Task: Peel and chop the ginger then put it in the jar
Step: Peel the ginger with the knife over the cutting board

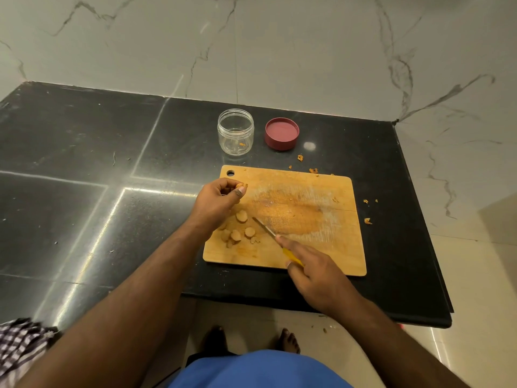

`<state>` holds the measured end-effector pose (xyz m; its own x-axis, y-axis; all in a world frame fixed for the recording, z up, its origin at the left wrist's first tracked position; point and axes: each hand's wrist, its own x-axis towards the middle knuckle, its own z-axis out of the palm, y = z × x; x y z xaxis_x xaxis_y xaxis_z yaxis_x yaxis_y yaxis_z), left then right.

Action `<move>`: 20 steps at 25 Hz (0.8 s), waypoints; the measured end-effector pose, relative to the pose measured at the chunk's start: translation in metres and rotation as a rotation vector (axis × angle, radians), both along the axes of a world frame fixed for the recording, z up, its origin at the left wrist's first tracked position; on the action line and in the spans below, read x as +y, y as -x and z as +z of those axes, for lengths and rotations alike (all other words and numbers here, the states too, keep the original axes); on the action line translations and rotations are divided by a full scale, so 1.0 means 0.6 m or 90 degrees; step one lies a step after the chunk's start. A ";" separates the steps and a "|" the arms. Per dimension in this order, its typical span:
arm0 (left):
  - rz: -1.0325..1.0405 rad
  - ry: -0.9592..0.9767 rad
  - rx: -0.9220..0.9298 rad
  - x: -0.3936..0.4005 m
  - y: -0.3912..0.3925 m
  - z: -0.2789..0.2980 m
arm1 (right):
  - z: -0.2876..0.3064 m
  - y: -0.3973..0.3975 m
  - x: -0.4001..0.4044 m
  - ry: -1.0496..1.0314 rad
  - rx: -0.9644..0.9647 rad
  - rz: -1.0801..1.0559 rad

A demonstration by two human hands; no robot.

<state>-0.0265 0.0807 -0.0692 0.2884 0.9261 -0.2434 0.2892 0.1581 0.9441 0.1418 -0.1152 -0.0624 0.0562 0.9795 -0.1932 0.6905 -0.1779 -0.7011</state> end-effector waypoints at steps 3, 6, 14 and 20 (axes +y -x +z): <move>0.011 0.002 -0.002 -0.001 0.001 0.003 | -0.002 -0.004 0.012 0.003 -0.023 -0.018; 0.033 -0.003 -0.005 0.000 0.003 0.009 | -0.002 0.014 0.038 -0.012 -0.045 -0.004; 0.031 -0.021 0.035 -0.009 0.017 0.003 | -0.008 0.013 0.005 -0.007 -0.005 0.002; -0.045 -0.024 0.082 -0.016 -0.011 0.008 | 0.000 0.019 -0.034 0.001 0.064 -0.017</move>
<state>-0.0197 0.0713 -0.0644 0.3219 0.9136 -0.2484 0.4176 0.0984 0.9033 0.1304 -0.1356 -0.0626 0.0624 0.9775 -0.2014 0.6123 -0.1969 -0.7657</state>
